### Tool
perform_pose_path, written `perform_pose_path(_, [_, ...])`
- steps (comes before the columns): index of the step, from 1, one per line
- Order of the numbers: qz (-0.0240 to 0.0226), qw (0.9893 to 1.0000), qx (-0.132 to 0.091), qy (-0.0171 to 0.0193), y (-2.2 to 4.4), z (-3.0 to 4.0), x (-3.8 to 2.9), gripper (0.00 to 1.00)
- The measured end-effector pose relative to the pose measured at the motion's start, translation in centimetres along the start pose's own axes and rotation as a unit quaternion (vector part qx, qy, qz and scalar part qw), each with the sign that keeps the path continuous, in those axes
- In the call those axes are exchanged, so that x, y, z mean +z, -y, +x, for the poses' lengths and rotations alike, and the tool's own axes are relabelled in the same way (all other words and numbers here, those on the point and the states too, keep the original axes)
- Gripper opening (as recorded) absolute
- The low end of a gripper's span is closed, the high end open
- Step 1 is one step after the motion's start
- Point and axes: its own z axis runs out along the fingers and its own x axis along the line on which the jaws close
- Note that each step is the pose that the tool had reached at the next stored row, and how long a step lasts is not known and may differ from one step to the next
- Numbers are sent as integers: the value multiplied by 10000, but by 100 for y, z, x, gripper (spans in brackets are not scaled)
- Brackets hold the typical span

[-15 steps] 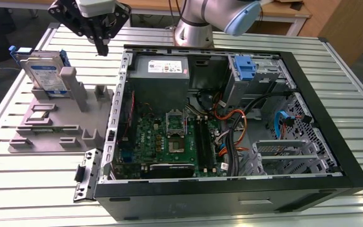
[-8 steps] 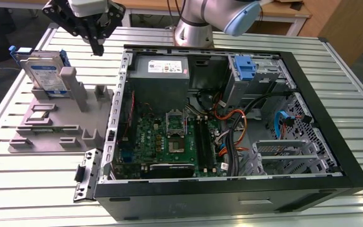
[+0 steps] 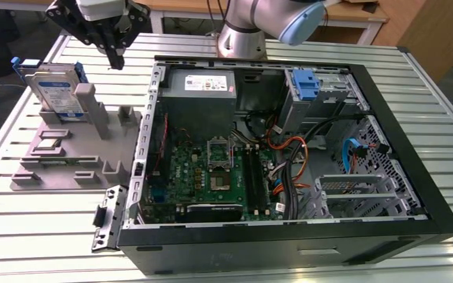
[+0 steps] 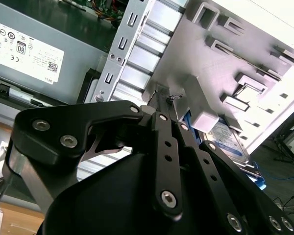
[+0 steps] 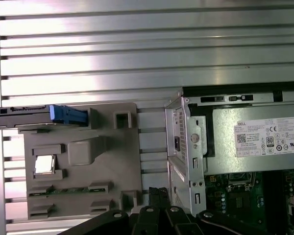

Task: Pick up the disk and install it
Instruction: 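Reach for the disk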

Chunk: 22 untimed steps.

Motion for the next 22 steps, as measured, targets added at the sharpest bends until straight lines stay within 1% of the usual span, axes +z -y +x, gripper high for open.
perform_pose_path(14, [-1, 10000, 0, 11, 10, 127, -4, 10])
perform_pose_path(19, [-1, 10000, 0, 13, 12, 156, -5, 10])
perform_pose_path(22, [-1, 10000, -1, 13, 12, 159, -5, 10])
